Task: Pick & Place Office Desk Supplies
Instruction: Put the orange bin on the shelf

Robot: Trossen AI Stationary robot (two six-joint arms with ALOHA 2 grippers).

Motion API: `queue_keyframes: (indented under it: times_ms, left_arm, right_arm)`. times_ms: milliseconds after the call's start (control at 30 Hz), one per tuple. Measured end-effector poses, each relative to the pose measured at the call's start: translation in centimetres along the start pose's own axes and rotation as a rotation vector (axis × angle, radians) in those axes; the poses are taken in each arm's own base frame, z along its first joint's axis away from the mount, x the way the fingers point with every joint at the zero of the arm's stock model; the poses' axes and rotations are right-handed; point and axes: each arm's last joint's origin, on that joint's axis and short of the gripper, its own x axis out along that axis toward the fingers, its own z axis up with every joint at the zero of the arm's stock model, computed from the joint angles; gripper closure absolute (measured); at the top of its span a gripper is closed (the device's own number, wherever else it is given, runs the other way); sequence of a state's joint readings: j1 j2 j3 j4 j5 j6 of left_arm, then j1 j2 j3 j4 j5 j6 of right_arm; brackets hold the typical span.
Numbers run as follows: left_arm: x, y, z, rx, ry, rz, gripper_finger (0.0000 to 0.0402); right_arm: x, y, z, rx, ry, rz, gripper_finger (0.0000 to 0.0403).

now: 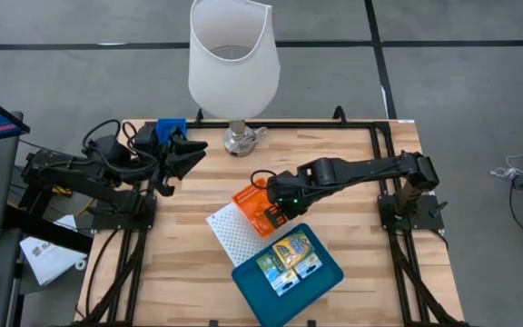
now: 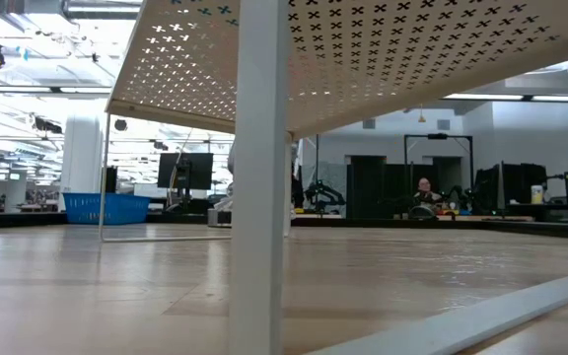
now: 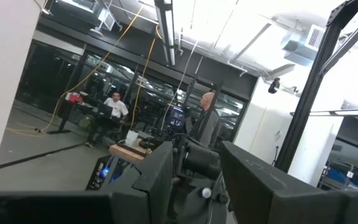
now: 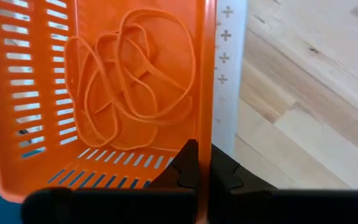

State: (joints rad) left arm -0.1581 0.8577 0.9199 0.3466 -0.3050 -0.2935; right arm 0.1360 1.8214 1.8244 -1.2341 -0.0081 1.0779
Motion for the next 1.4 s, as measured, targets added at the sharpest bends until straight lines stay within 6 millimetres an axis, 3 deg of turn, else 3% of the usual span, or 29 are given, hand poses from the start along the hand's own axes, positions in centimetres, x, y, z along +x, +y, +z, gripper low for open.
queue_keyframes:
  times_ms: [833,967,1133,1400]
  left_arm:
    - [0.0,-0.1,0.0,0.008,0.008,-0.03,0.027]
    - [0.0,-0.1,0.0,0.008,0.006,-0.027,0.027]
    - [0.0,-0.1,0.0,0.008,0.006,-0.027,0.027]
    - [0.0,-0.1,0.0,0.008,0.005,-0.027,0.027]
  right_arm:
    - [0.4,-1.1,0.8,0.006,-0.013,-0.068,0.0403]
    - [0.3,-0.1,1.4,-0.068,-0.071,0.028,0.0403]
    - [0.6,-0.3,1.3,-0.101,-0.062,0.014,0.0403]
    - [1.5,-1.2,1.3,-0.026,-0.019,-0.006,0.0403]
